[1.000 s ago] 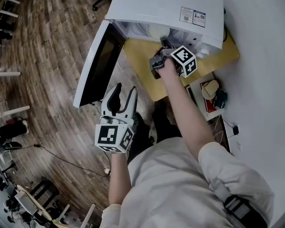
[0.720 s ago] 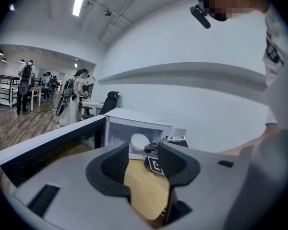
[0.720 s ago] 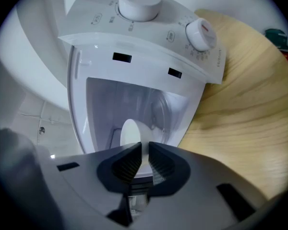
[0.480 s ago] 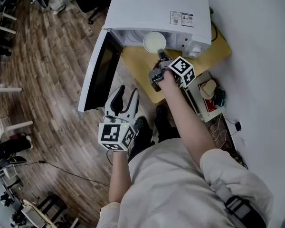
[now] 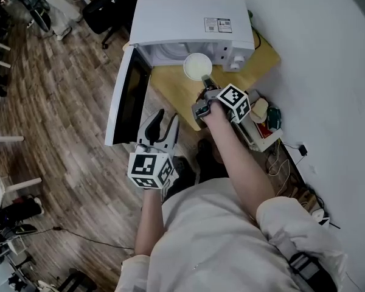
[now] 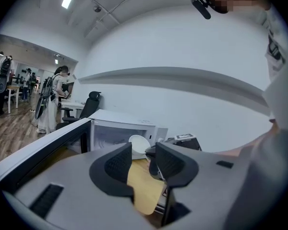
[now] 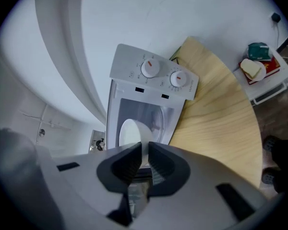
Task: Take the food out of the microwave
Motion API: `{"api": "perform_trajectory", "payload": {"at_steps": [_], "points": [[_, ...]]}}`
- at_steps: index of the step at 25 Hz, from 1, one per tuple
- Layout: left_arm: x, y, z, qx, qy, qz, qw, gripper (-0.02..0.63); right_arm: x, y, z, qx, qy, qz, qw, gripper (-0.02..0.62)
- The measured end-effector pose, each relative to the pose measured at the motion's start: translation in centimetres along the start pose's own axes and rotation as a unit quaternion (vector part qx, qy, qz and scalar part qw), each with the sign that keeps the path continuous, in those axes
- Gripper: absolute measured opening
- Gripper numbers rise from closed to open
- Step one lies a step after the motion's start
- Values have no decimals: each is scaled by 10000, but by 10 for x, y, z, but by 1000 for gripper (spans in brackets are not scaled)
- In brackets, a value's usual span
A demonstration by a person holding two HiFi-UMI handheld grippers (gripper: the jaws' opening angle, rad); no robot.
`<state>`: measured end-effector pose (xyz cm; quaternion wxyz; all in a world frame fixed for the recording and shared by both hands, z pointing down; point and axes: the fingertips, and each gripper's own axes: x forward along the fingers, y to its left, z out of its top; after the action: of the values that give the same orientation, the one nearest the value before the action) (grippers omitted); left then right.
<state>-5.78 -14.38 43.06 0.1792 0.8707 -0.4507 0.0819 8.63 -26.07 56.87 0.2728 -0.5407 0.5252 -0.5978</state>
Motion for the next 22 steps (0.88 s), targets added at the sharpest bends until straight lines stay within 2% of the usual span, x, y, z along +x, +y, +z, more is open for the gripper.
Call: {"api": "perform_trajectory", "payload": {"at_steps": [9,14,22], "points": [[-28,-5,-3,261,-42,-508,9984,118,-59,9,-11,-9,-301,-61,9995,37],[-41,-8,-12,386,-20,-742,9965,94,-89,19,-24,-26,-345,45,9994,35],[-53,-14,-27,377,71,-1045,9938,81,-131,36,-45,-59,-426,122,9990,35]]}}
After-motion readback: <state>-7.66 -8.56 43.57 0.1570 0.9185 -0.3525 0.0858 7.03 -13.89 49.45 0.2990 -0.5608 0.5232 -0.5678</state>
